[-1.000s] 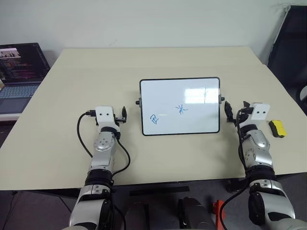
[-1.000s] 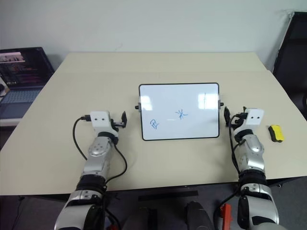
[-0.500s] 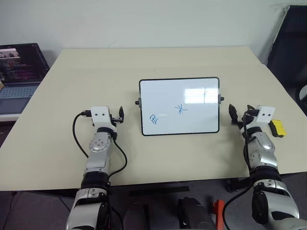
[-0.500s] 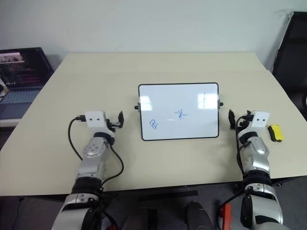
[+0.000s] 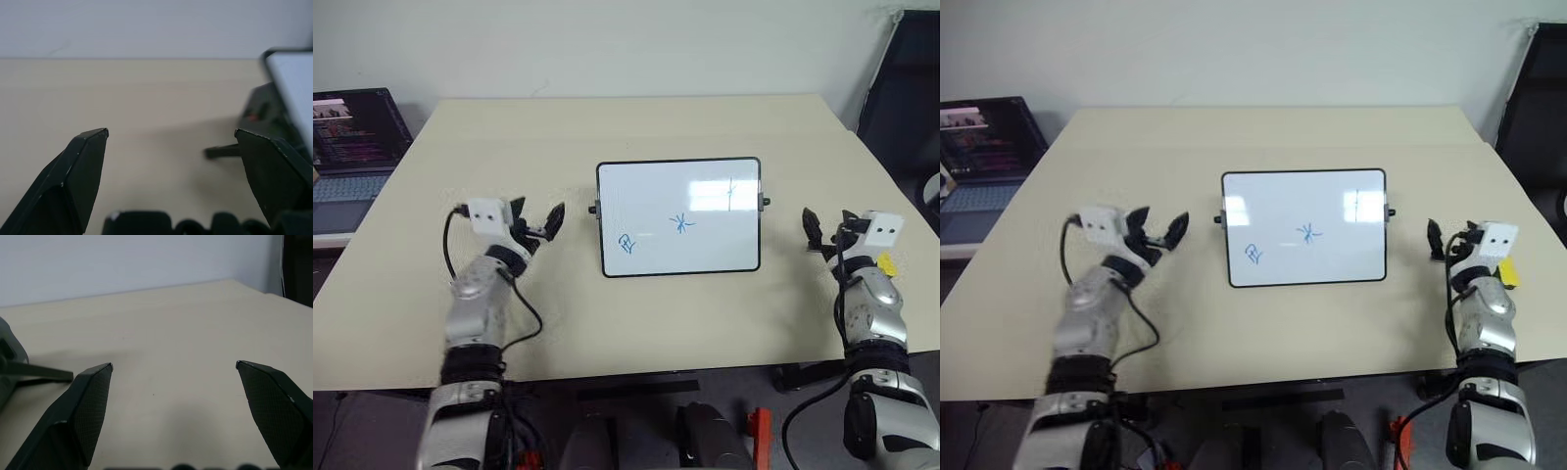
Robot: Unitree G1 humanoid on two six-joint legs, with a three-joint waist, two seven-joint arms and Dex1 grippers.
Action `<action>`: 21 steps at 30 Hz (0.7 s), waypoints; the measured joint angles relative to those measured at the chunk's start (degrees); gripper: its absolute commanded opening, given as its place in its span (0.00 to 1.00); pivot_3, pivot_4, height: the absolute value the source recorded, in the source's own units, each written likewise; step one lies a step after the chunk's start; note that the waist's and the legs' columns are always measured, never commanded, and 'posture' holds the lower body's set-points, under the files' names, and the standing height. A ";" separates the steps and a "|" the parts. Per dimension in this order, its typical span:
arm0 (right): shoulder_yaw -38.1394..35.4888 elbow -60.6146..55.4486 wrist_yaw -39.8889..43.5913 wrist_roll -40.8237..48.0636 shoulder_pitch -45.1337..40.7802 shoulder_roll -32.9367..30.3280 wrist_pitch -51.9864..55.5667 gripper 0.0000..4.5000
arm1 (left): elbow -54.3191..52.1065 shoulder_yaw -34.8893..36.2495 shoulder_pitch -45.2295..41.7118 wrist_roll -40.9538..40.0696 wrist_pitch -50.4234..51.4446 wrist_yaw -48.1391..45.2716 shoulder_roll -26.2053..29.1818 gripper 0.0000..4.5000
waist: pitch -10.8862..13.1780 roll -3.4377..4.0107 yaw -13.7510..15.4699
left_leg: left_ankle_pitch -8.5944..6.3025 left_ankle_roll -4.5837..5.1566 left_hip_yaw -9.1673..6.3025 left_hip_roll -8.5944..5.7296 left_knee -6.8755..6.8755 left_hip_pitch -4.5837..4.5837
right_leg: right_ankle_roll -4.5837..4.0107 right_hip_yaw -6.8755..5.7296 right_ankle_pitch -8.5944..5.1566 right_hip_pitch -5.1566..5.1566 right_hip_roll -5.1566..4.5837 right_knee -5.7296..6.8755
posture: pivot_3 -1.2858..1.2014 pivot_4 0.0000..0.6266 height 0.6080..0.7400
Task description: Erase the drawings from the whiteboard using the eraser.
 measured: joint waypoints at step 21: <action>-12.26 -6.99 7.34 6.85 13.77 -19.16 22.65 0.98 | -12.26 -27.35 -2.94 -1.12 15.54 -20.79 -10.22 1.00 | -0.12 0.20 0.02 | 0.00 0.01 0.12 -0.04 0.05 0.10 | 0.23 0.14 -0.14 0.04 0.04 -0.04 | 0.52 0.24 1.00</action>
